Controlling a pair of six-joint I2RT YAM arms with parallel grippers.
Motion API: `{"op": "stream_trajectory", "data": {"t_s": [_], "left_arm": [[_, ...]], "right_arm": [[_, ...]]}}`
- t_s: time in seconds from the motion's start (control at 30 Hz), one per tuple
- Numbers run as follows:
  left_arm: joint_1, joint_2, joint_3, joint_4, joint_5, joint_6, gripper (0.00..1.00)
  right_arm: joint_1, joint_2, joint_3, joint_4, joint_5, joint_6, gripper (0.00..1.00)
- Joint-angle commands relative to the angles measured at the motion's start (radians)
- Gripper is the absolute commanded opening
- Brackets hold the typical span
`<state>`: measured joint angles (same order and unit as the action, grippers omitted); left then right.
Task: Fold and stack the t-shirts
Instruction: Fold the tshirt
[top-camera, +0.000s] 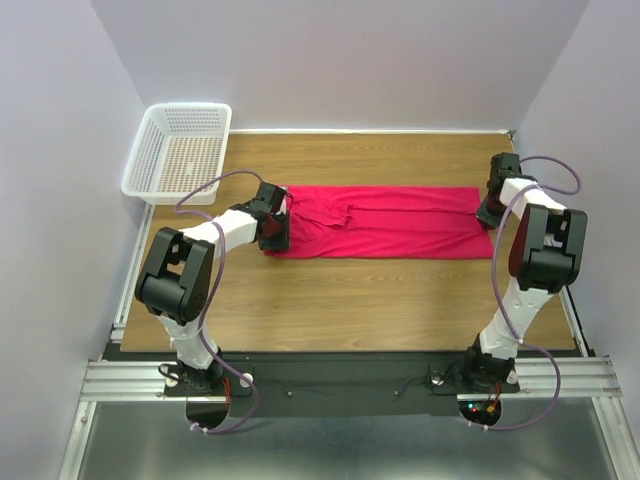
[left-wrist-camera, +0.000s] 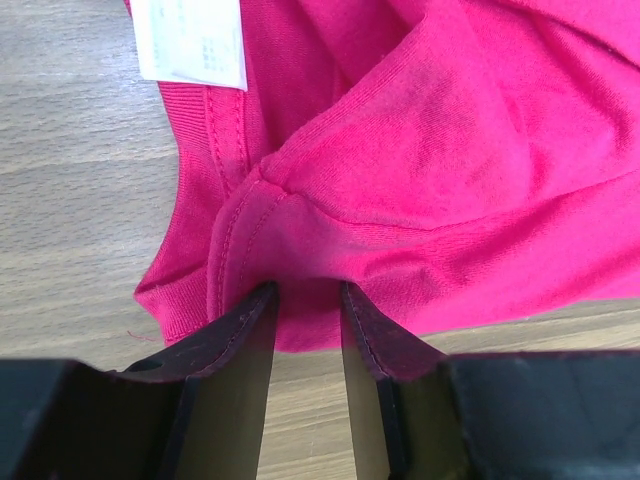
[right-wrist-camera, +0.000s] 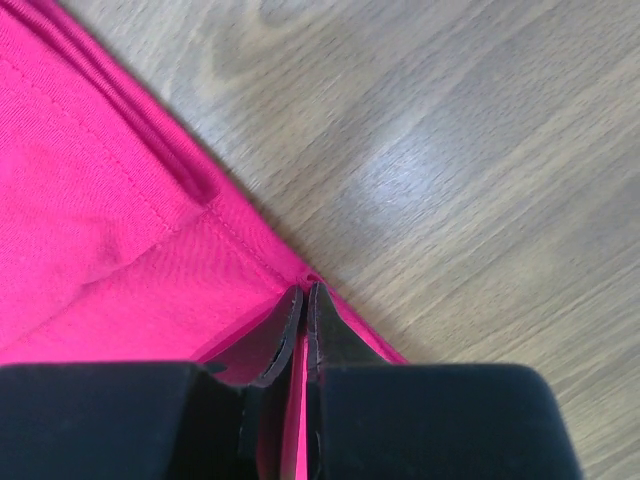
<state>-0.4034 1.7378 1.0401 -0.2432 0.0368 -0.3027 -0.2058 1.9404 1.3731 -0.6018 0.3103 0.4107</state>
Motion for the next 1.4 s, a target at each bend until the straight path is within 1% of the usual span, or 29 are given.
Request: {"op": "stream_trajectory", "data": {"t_s": [0.0,0.13,0.17,0.2,0.23,0.3,0.43,0.57,0.6,0.7,0.77,0.8,0.83,0.87,1.0,1.03,1.07,1.1,1.17,1.27,1.37], "left_arm": [[0.015,-0.004,-0.048,-0.03,-0.015,-0.006,0.42],[0.015,-0.018,-0.04,-0.033,-0.006,-0.007,0.44],[0.015,-0.023,-0.034,-0.033,0.001,-0.012,0.45],[0.015,-0.03,-0.023,-0.039,0.006,-0.013,0.47],[0.015,-0.049,-0.015,-0.042,0.015,-0.019,0.48],[0.015,-0.069,0.009,-0.048,0.023,-0.027,0.52],[0.015,-0.119,0.054,-0.068,0.029,-0.045,0.59],[0.015,-0.121,0.067,-0.067,0.017,-0.049,0.6],[0.015,-0.115,0.067,-0.067,0.012,-0.047,0.56],[0.015,-0.081,0.054,-0.038,0.014,-0.049,0.47],[0.015,-0.052,0.052,-0.034,0.006,-0.05,0.46],[0.015,-0.043,0.049,-0.031,-0.001,-0.052,0.42],[0.017,-0.028,0.048,-0.027,-0.006,-0.052,0.41],[0.017,-0.023,0.044,-0.024,-0.027,-0.053,0.4],[0.043,-0.003,0.018,-0.019,-0.028,-0.056,0.35],[0.063,0.002,0.011,-0.015,-0.028,-0.056,0.33],[0.072,0.008,0.003,-0.016,-0.058,-0.058,0.31],[0.083,0.012,-0.012,-0.015,-0.058,-0.058,0.25],[0.112,0.011,-0.032,-0.015,-0.06,-0.062,0.24],[0.147,-0.001,-0.081,-0.015,-0.046,-0.064,0.24],[0.155,-0.03,-0.11,-0.011,-0.041,-0.07,0.24]], "right_arm": [[-0.015,-0.032,0.009,0.008,0.038,-0.009,0.09],[-0.015,-0.034,0.012,0.007,-0.005,-0.003,0.23],[-0.017,-0.061,0.011,0.007,-0.026,0.003,0.27],[-0.015,-0.078,0.006,0.007,-0.063,0.01,0.35],[-0.015,-0.096,-0.009,0.007,-0.085,0.019,0.39],[-0.015,-0.159,-0.031,0.007,-0.128,0.033,0.42],[-0.015,-0.259,-0.109,0.007,-0.209,0.06,0.43],[-0.015,-0.331,-0.209,0.016,-0.292,0.086,0.4],[-0.015,-0.34,-0.245,0.022,-0.301,0.086,0.38],[-0.015,-0.344,-0.291,0.043,-0.263,0.082,0.35],[-0.015,-0.322,-0.301,0.06,-0.263,0.083,0.35],[-0.017,-0.316,-0.305,0.069,-0.263,0.086,0.35],[-0.017,-0.313,-0.321,0.094,-0.26,0.089,0.35],[-0.017,-0.304,-0.328,0.103,-0.251,0.1,0.34],[-0.027,-0.279,-0.37,0.151,-0.215,0.114,0.3],[-0.04,-0.262,-0.379,0.16,-0.205,0.117,0.29],[-0.047,-0.256,-0.397,0.175,-0.203,0.119,0.29],[-0.066,-0.241,-0.404,0.178,-0.191,0.119,0.29],[-0.082,-0.236,-0.419,0.183,-0.166,0.116,0.28],[-0.144,-0.239,-0.445,0.188,-0.162,0.117,0.28],[-0.152,-0.25,-0.447,0.186,-0.143,0.112,0.28]]}}
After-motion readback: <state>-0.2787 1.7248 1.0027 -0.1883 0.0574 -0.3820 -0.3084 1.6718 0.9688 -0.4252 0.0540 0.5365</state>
